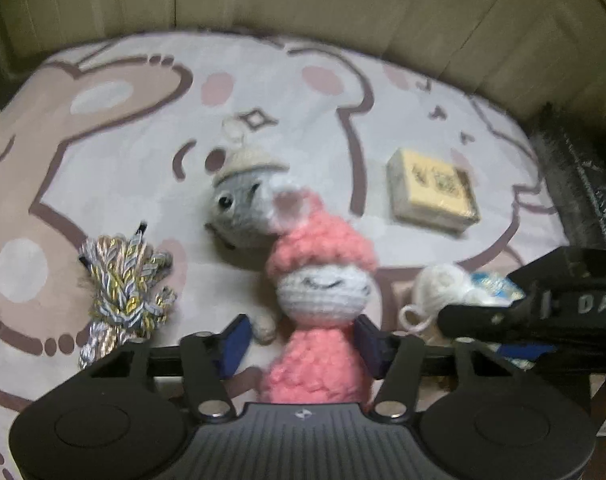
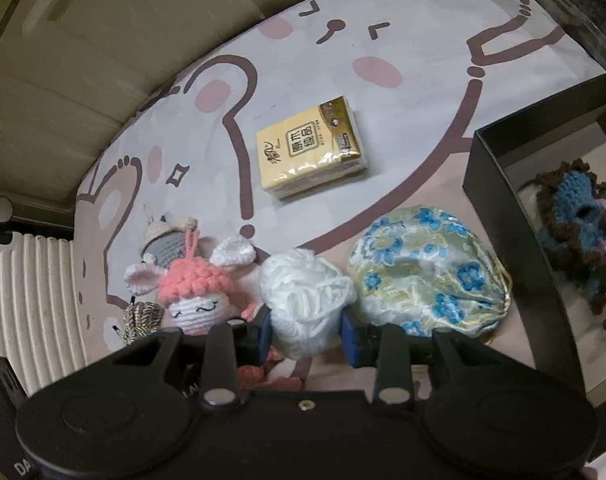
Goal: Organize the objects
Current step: 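Lift and carry yarn ball with right tool while left tool carries pink doll toward black box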
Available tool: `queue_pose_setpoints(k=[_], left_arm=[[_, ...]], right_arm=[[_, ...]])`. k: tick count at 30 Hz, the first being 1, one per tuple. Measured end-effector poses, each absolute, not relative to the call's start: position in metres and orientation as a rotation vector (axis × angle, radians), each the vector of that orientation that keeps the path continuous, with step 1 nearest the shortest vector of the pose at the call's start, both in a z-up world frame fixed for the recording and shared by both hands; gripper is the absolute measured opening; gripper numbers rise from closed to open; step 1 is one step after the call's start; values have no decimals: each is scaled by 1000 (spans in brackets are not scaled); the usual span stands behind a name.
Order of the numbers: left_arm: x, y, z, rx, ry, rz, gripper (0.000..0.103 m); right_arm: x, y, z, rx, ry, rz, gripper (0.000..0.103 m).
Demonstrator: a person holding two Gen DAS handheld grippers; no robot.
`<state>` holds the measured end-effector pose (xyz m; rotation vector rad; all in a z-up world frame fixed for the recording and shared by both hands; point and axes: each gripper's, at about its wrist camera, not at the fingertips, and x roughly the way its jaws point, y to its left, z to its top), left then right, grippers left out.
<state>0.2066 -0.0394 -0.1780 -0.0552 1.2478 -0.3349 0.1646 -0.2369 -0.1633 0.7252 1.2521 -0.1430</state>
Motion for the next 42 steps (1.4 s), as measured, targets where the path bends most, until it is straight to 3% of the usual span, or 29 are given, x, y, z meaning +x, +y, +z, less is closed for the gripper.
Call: queue_pose_setpoints(k=[2, 4, 7, 42], left_arm=[[206, -38, -178, -47, 1246, -345, 52], [205, -38, -178, -37, 1250, -353, 41], [204, -38, -175, -50, 1244, -362, 34], [157, -11, -69, -88, 978, -371, 33]], right_arm=[[165, -236, -164, 717, 1256, -140, 36], [165, -235, -163, 700, 1261, -138, 36], [165, -233, -160, 677, 1256, -130, 35], [121, -210, -69, 380, 984, -47, 36]])
